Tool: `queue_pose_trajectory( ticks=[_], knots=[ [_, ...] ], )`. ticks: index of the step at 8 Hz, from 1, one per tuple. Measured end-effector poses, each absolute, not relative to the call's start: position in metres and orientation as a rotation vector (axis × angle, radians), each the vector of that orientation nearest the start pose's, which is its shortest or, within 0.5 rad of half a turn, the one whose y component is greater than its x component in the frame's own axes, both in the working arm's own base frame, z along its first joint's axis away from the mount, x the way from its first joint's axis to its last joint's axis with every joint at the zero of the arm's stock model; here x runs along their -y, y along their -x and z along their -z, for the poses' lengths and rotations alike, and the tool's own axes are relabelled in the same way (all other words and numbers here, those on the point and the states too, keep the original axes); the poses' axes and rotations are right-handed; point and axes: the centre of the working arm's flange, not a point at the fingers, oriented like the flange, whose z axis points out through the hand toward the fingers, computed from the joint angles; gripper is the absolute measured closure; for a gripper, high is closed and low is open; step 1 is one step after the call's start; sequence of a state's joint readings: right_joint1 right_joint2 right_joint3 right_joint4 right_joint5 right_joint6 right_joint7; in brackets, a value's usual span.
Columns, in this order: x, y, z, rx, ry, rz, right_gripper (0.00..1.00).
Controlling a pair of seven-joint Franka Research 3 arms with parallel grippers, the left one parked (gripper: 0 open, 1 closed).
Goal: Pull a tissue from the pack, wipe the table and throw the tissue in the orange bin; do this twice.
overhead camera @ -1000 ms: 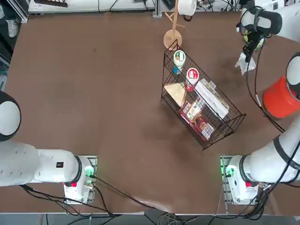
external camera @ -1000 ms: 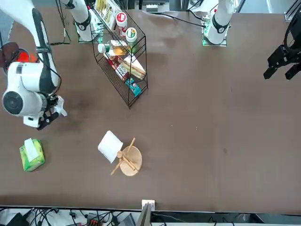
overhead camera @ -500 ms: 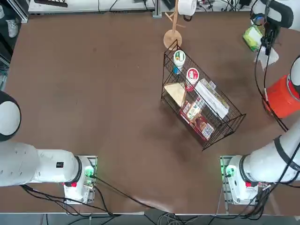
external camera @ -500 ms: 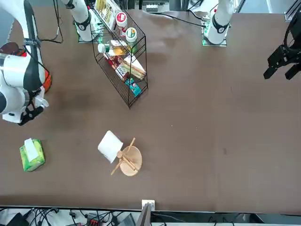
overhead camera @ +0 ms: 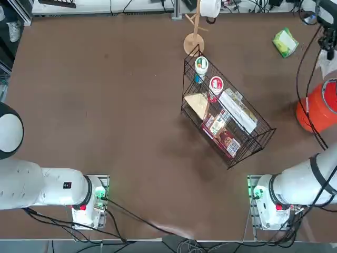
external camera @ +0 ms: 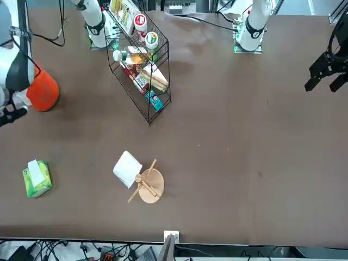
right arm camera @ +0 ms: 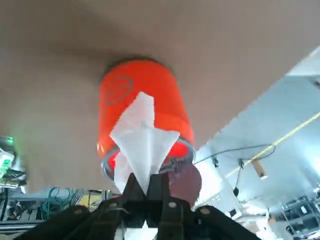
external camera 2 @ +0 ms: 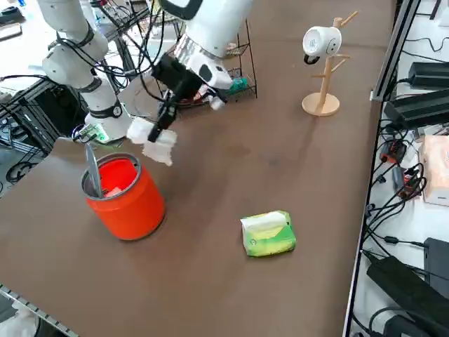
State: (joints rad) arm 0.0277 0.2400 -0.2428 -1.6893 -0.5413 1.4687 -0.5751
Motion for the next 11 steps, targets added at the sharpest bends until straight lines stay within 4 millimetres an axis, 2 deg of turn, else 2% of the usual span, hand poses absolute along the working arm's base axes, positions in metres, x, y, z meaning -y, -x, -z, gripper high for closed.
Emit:
queue_pose_trajectory(
  ticks=[2, 3, 4, 7, 11],
  knots=[
    [0.221, -0.531, -0.459, 0.514, 3.272, -1.149, 0.98],
    [0.241, -0.517, -0.458, 0.443, 3.26, -1.173, 0.98],
    [0.253, -0.508, -0.451, 0.399, 3.242, -1.202, 0.98],
    [0.249, -0.495, -0.419, 0.3, 3.216, -1.286, 0.98],
    [0.24, -0.5, -0.391, 0.321, 3.194, -1.294, 0.98]
  ],
)
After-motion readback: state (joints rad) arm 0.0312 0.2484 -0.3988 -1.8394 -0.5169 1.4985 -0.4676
